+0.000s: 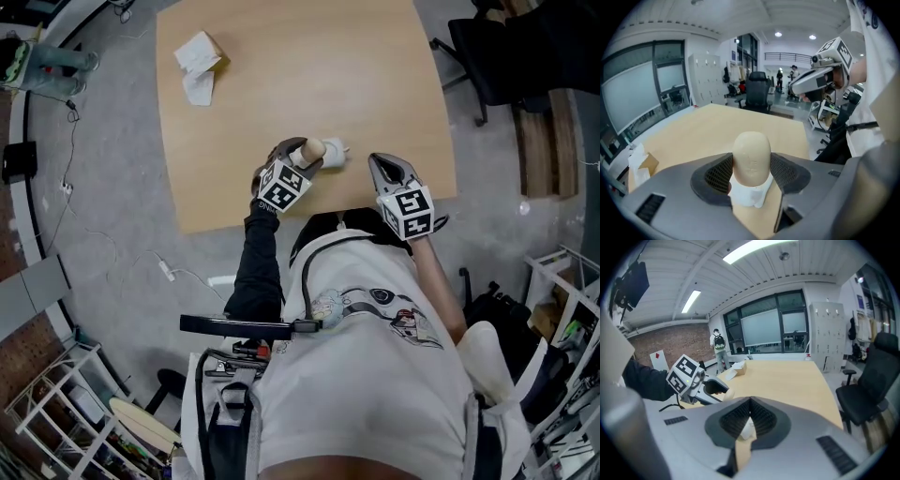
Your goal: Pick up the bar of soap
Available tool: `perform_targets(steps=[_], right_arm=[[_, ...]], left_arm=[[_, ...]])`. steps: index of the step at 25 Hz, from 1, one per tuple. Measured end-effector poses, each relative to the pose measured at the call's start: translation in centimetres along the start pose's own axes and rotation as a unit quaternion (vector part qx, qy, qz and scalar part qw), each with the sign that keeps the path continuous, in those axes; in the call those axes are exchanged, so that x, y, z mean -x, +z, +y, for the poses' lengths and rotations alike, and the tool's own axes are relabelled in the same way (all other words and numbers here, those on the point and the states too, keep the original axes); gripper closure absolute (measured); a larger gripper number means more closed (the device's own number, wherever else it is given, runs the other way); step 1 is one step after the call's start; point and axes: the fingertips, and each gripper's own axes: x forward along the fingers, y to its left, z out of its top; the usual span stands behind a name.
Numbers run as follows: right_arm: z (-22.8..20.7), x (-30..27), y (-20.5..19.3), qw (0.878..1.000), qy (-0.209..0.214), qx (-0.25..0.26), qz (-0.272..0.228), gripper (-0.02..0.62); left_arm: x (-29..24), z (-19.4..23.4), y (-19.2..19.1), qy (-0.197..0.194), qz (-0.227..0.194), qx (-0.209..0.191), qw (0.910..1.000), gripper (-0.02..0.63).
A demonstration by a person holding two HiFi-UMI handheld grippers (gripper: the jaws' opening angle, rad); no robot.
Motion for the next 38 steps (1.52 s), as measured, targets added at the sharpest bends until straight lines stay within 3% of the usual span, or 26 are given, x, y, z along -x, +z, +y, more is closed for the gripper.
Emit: perform_targets(steps=[5, 13, 22, 29, 35, 38], right_arm=[[0.0, 0.6, 3.3, 0.998, -0.018, 0.022, -0.054, 0.591], [0.5, 1.4, 9.0, 0.991, -0.017, 0.035, -0.128, 0.591], [2.0, 2.8, 14.5, 0.979, 0.003, 0.048, -0.197, 0.591], [2.9, 4.1, 18.3, 0.968, 0.004, 0.062, -0.244, 0.591], [2.4, 5.9, 20.9, 0.957, -0.015, 0.055, -0.284, 0.591], [1.9, 6.4, 21.7, 0.953, -0.023, 0.051, -0.296, 0.591]], left_arm=[[3.6, 1.3, 3.3, 0.059, -0.069, 0.031, 0.9954, 0.342], [10.2, 3.0, 9.0, 0.149, -0.163, 0.05, 0.974, 0.342], [17.0, 3.9, 14.0, 0.216, -0.266, 0.079, 0.9362, 0.342], [22.0, 4.9, 17.0, 0.269, -0.322, 0.078, 0.9043, 0.342], [24.6, 5.1, 19.4, 0.296, -0.348, 0.078, 0.886, 0.342], [25.4, 5.3, 20.7, 0.308, -0.35, 0.07, 0.8818, 0.342]])
